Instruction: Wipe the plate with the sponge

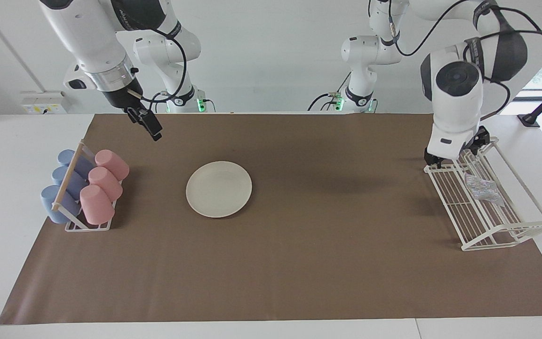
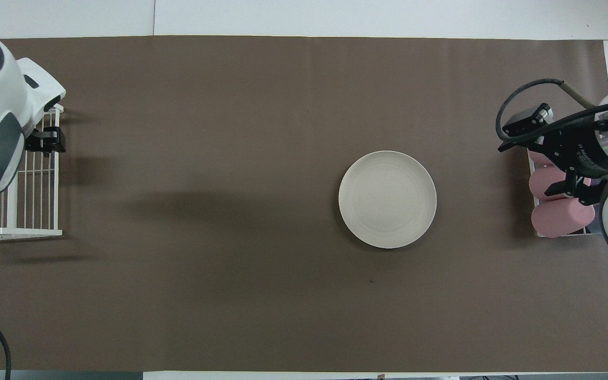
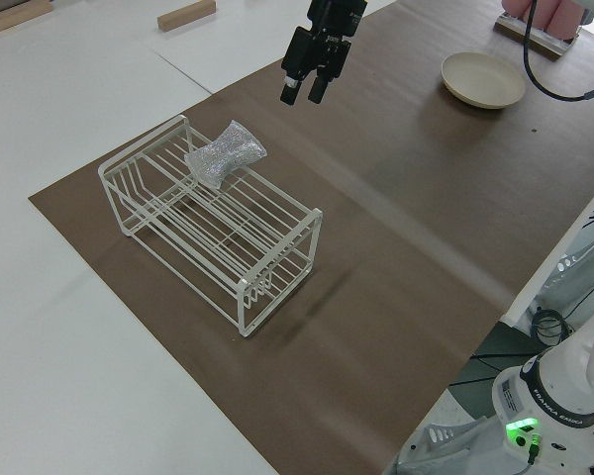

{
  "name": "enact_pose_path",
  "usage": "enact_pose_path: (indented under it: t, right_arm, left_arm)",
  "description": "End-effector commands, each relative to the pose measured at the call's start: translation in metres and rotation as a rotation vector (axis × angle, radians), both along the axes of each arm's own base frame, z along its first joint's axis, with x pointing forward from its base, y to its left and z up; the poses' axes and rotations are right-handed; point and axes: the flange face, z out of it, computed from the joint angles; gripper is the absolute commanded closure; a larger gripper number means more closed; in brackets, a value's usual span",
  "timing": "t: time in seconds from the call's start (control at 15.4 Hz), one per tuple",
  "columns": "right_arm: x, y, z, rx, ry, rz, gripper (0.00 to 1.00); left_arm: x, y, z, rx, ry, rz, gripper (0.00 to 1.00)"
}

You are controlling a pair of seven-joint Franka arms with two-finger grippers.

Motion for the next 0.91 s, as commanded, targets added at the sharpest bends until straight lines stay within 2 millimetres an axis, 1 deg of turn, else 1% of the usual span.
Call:
enact_pose_path:
  t: [0.0,0.06,0.19,0.26,0.32,0.39,0.45,0.58,0.65,0.71,0.84]
  right_arm:
    - [-0.004,0.024,-0.006,0.047,-0.008,-0.273,0.00]
    - [-0.004,0.046,-0.007,0.051,-0.007,-0.361,0.00]
    - [-0.004,0.074,-0.016,0.047,0.019,-0.525,0.00]
    - [-0.003,0.089,-0.020,0.050,0.018,-0.554,0.00]
    - [-0.003,0.103,-0.022,0.056,0.012,-0.587,0.00]
    - [-0.007,0.116,-0.021,0.060,0.009,-0.603,0.00]
    - [-0.012,0.134,-0.021,0.064,0.006,-0.615,0.00]
    - [-0.014,0.151,-0.027,0.054,0.008,-0.689,0.00]
    - [-0.015,0.159,-0.032,0.051,0.008,-0.679,0.00]
    - [-0.012,0.163,-0.037,0.055,0.004,-0.680,0.00]
    - [-0.003,0.169,-0.048,0.056,0.005,-0.685,0.00]
  left_arm:
    - [0.021,0.005,-0.034,0.131,0.005,-0.055,0.00]
    - [0.027,0.006,-0.050,0.179,0.011,-0.063,0.00]
    - [0.031,0.013,-0.062,0.235,0.023,-0.073,0.00]
    - [0.034,0.016,-0.065,0.265,0.024,-0.086,0.00]
    - [0.038,0.017,-0.076,0.289,0.033,-0.101,0.00]
    - [0.042,0.018,-0.079,0.296,0.034,-0.106,0.00]
    - [0.044,0.017,-0.082,0.296,0.033,-0.111,0.00]
    - [0.044,0.020,-0.083,0.307,0.035,-0.115,0.00]
    - [0.045,0.022,-0.084,0.310,0.035,-0.115,0.00]
    - [0.045,0.024,-0.084,0.309,0.035,-0.111,0.06]
    - [0.046,0.027,-0.085,0.308,0.034,-0.110,0.20]
